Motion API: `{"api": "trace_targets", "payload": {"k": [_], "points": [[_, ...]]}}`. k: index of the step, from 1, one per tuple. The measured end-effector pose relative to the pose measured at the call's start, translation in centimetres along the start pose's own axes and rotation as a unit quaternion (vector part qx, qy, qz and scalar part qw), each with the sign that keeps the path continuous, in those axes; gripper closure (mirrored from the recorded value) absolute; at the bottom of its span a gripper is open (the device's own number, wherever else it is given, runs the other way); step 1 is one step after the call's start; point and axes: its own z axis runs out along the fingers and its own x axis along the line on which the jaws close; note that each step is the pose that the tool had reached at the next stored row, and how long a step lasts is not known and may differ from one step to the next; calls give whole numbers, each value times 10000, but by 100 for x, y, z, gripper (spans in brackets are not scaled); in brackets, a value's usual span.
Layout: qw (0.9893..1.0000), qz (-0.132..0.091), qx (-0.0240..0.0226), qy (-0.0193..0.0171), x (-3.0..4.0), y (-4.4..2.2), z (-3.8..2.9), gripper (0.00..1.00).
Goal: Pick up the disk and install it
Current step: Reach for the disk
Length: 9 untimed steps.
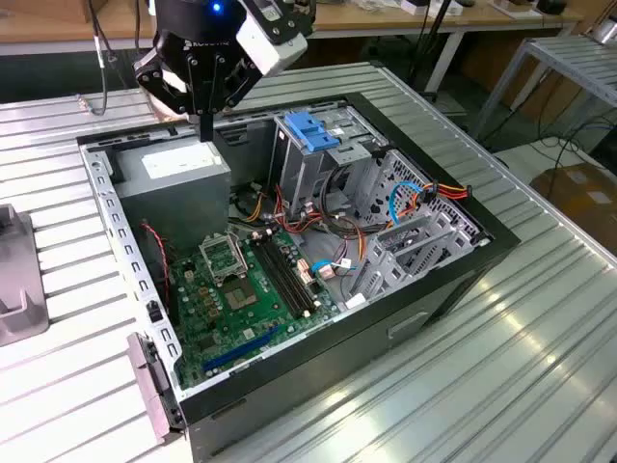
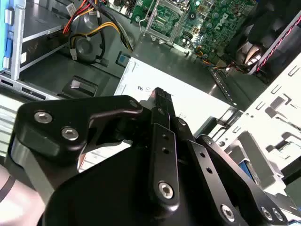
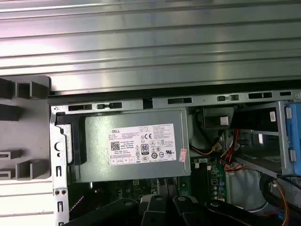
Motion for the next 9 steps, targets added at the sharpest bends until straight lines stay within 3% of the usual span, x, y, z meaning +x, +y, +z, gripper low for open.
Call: {"api": "trace_targets", "payload": {"k": [9], "points": [[10000, 0, 0, 0, 70, -5, -2, 90]]}}
